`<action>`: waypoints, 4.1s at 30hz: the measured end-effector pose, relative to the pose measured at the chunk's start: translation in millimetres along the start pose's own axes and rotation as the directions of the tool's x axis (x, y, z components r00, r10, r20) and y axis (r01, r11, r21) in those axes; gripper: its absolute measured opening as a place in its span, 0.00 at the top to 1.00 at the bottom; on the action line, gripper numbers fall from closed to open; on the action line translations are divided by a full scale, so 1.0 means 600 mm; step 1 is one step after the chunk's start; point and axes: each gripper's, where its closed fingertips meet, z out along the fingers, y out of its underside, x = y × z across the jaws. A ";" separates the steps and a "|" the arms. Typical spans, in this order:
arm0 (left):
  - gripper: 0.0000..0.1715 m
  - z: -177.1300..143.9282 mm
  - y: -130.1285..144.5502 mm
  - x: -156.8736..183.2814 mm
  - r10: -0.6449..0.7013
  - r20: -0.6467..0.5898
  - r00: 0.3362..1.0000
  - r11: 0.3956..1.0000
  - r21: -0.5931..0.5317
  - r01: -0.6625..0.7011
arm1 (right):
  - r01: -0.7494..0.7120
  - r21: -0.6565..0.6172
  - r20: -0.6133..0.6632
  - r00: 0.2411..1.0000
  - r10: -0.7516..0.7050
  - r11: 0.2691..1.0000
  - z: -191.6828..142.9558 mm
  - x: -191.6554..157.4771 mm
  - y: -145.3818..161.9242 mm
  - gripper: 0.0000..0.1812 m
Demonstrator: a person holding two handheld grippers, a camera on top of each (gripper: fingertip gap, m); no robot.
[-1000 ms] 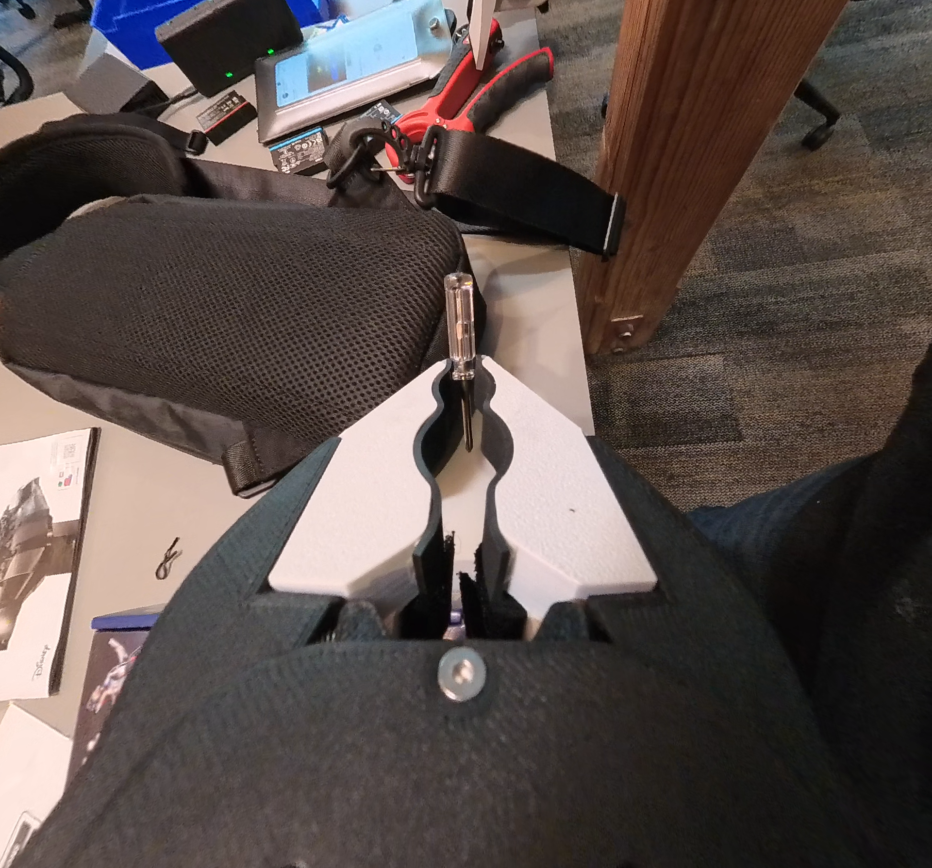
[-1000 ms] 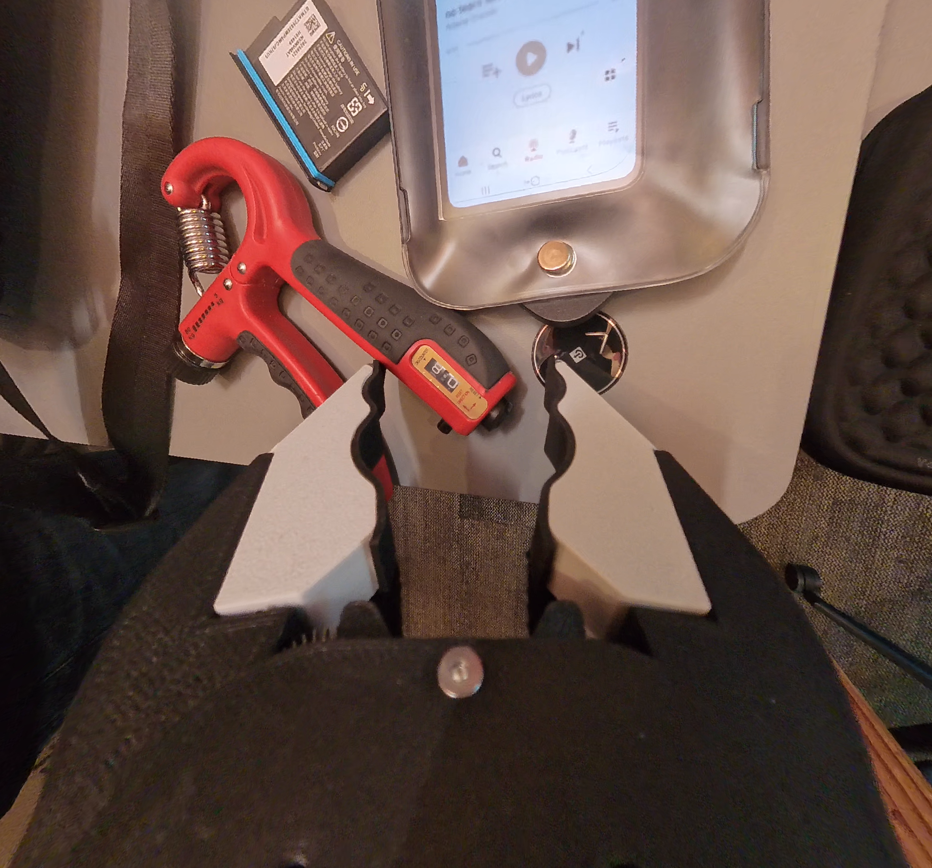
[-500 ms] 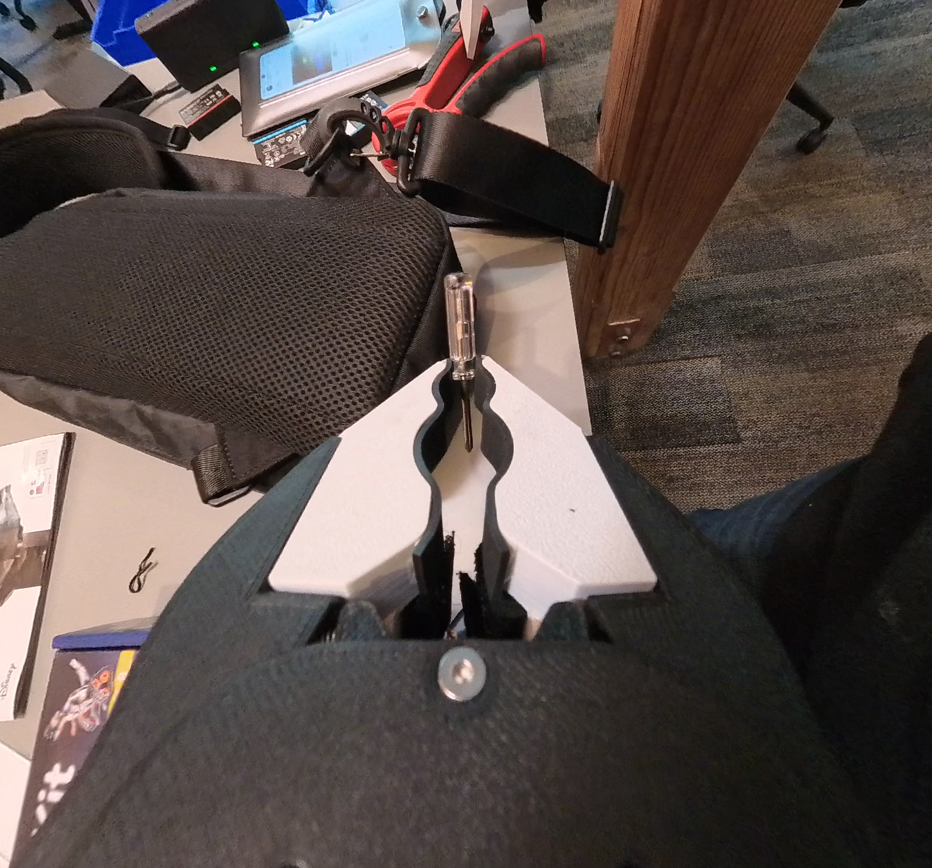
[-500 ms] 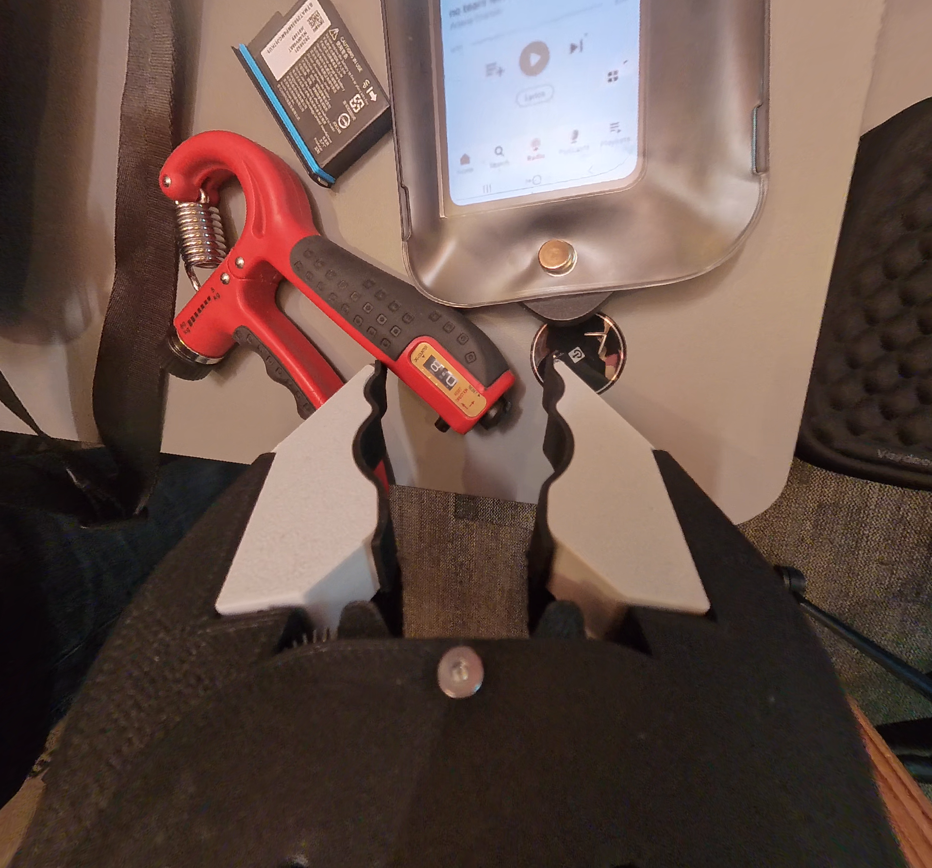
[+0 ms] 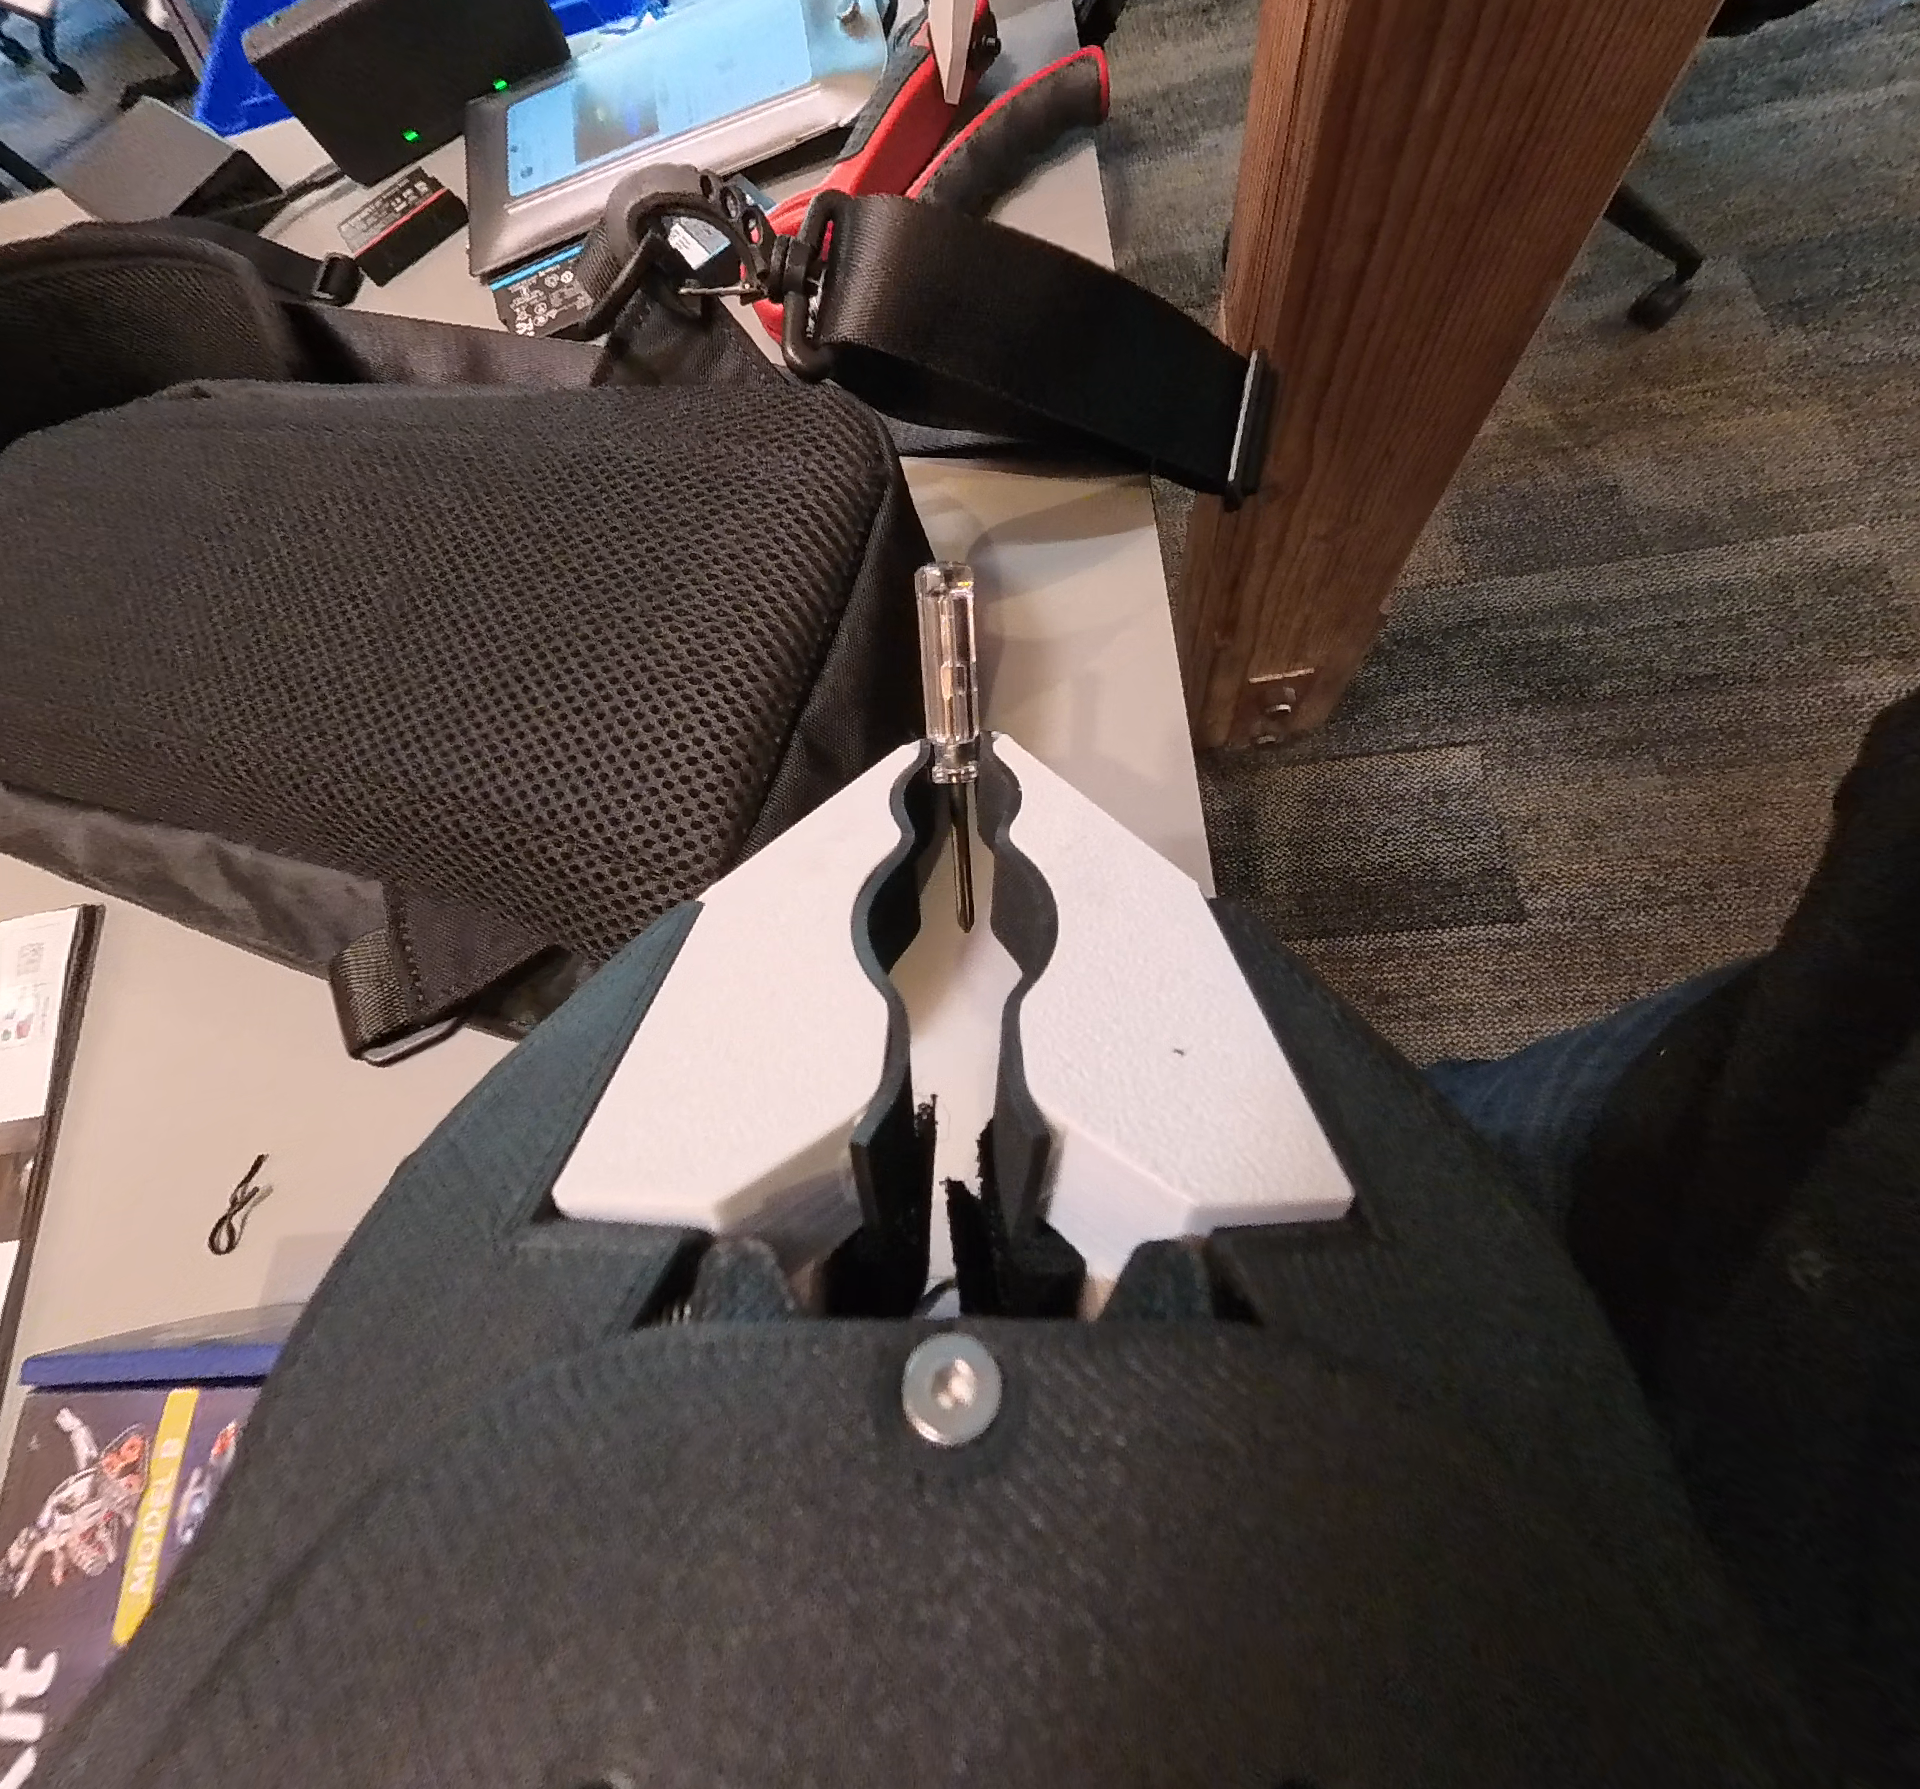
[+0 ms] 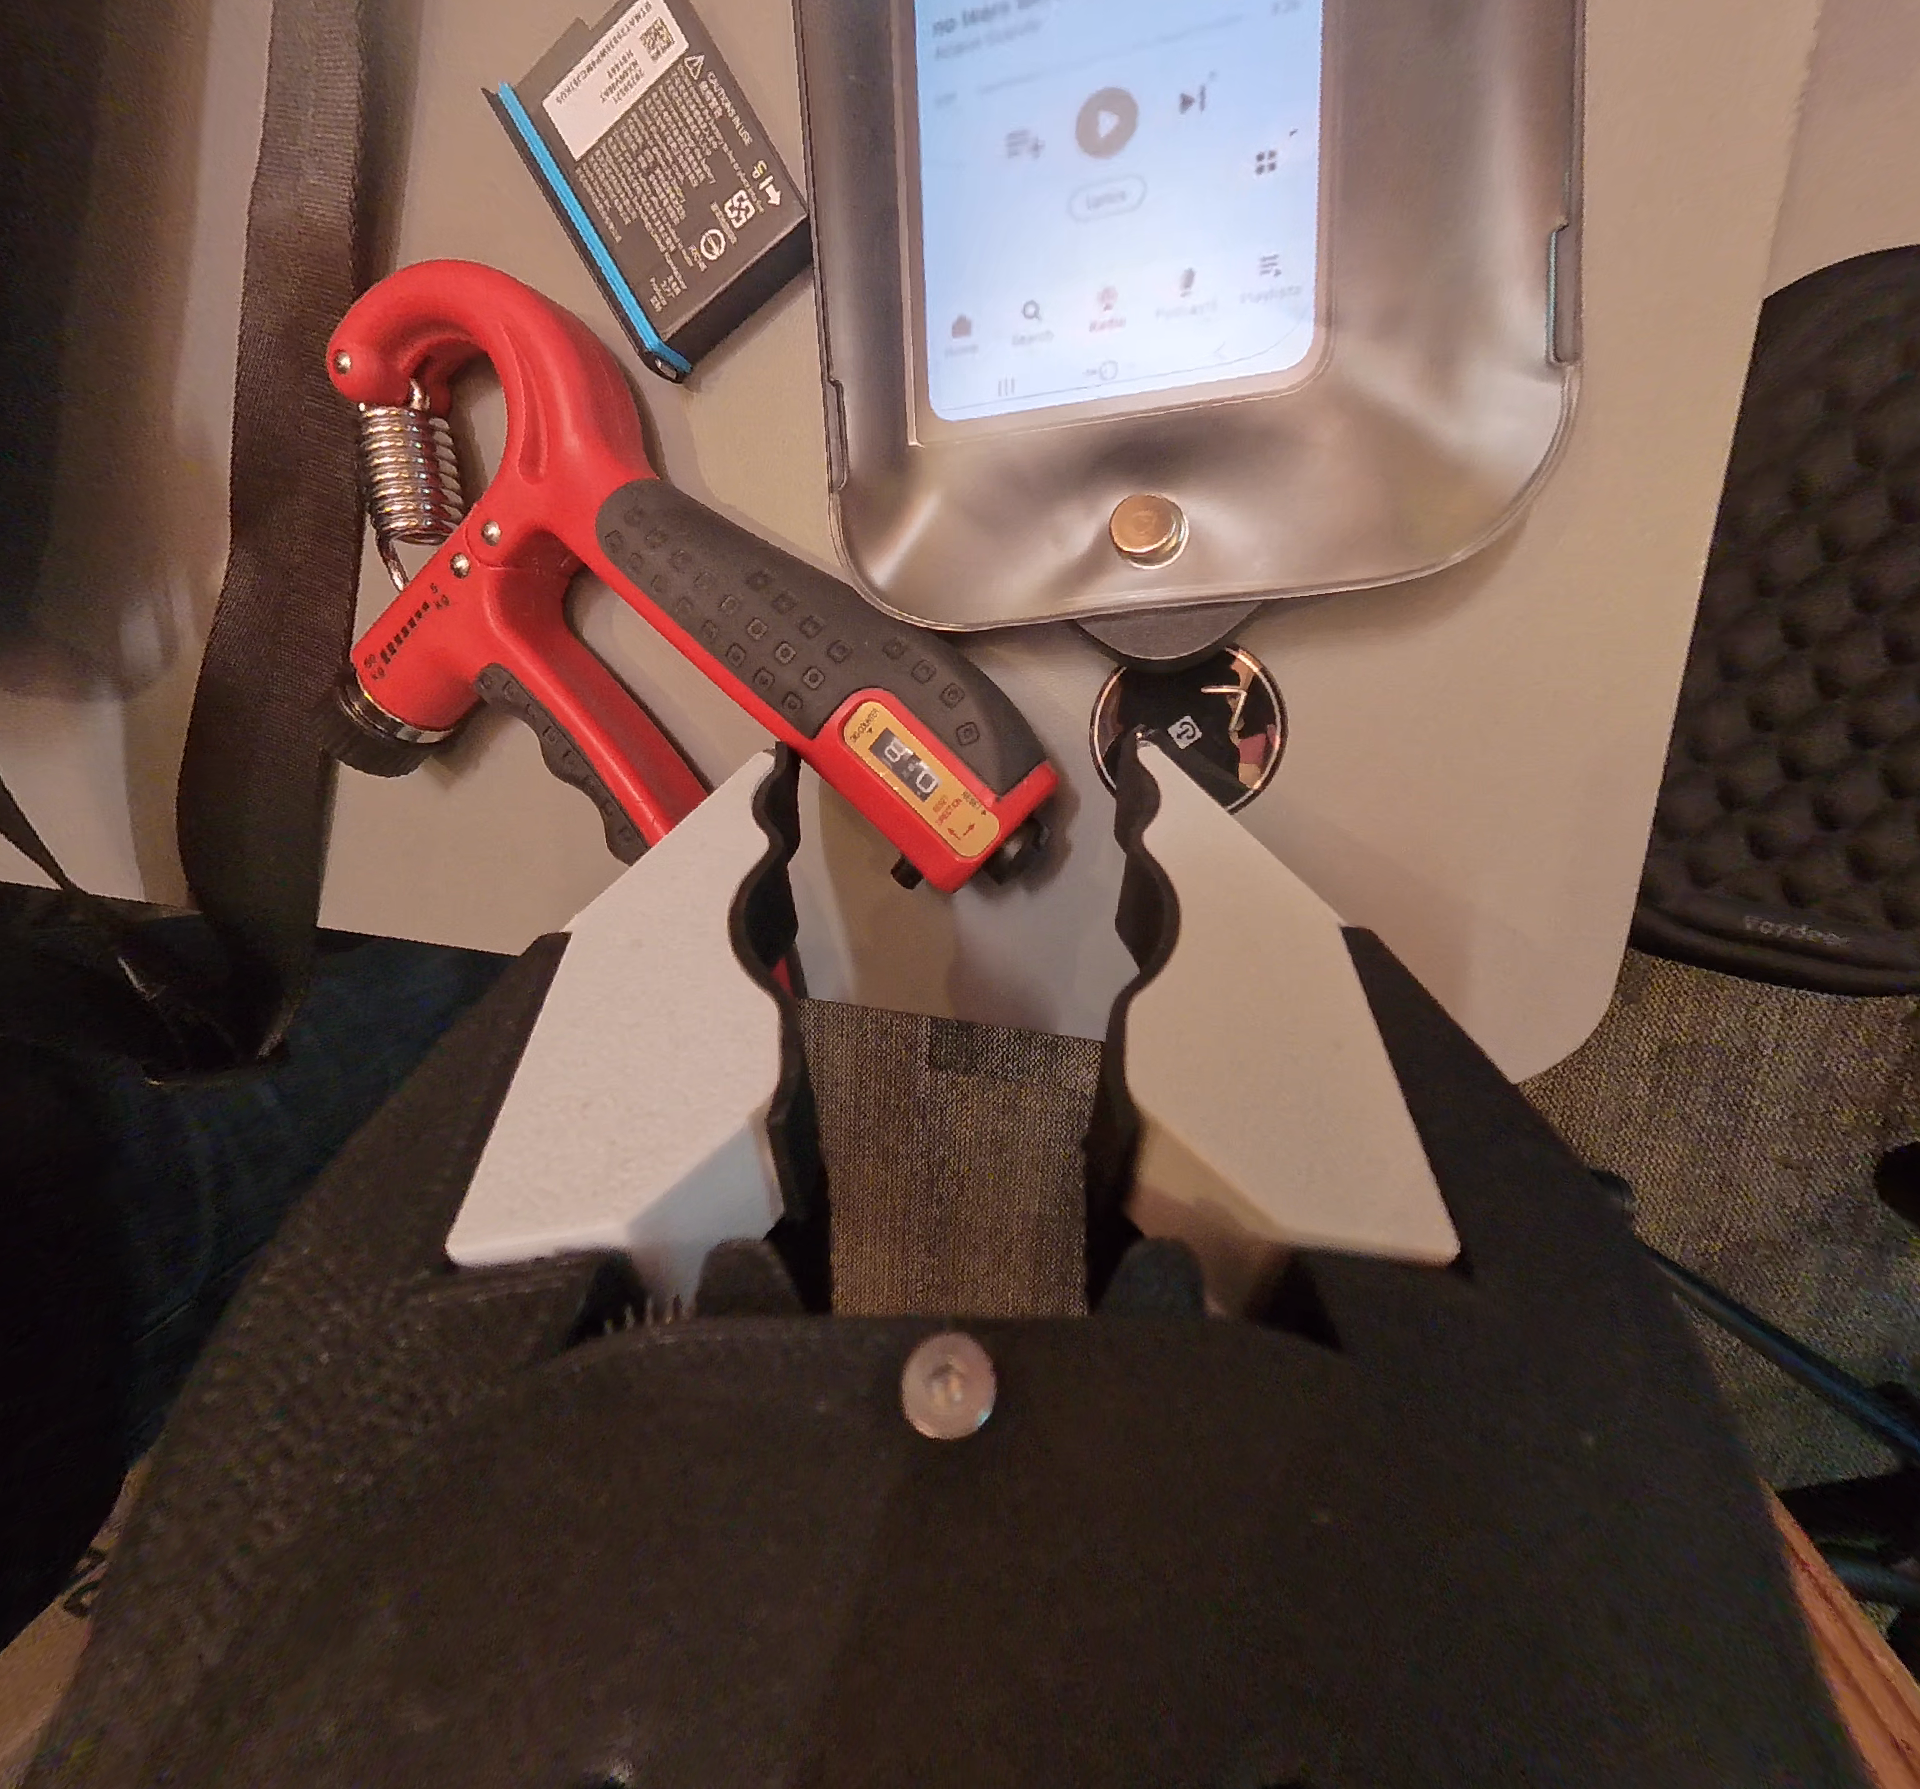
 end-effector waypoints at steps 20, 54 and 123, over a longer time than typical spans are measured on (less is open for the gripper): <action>0.98 -0.008 -0.012 0.000 0.007 0.000 1.000 1.000 0.018 -0.007 | 0.014 0.004 0.005 1.000 -0.014 1.000 -0.025 -0.020 -0.008 0.67; 0.98 -0.049 -0.066 0.002 0.056 0.040 0.998 0.996 0.074 -0.059 | 0.101 0.064 -0.033 0.995 -0.099 0.993 -0.117 -0.066 -0.032 0.73; 0.41 -0.576 0.190 -0.221 0.394 -0.338 0.855 0.886 -0.108 -0.452 | -0.505 0.658 0.678 0.720 -0.148 0.559 -0.016 -1.080 -0.121 0.97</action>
